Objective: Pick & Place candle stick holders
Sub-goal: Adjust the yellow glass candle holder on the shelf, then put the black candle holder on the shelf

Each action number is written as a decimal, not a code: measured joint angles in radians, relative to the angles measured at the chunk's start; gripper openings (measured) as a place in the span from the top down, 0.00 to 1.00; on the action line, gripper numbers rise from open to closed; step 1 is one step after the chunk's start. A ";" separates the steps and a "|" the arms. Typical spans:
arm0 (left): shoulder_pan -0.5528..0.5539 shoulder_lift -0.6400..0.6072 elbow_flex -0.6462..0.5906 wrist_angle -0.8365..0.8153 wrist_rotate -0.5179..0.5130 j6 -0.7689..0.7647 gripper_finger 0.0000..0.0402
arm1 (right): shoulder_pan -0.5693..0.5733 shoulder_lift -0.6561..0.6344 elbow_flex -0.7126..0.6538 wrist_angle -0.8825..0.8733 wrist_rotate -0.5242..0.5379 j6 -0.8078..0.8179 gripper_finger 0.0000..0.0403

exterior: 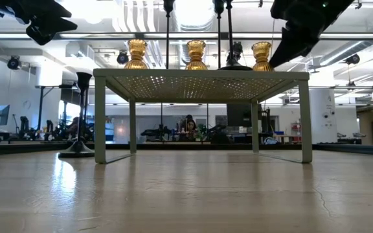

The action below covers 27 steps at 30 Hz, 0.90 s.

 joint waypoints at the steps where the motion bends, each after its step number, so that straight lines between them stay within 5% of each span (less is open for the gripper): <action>1: 0.000 0.000 0.000 -0.001 0.000 0.002 0.56 | 0.000 0.000 0.000 0.014 -0.017 -0.001 0.98; 17: 0.000 0.000 0.000 -0.068 0.000 -0.007 0.56 | 0.000 -0.029 0.003 0.044 -0.058 -0.029 0.98; 27: 0.000 0.003 -0.077 -0.120 -0.035 -0.082 0.56 | -0.001 -0.146 0.024 -0.285 0.177 0.075 0.98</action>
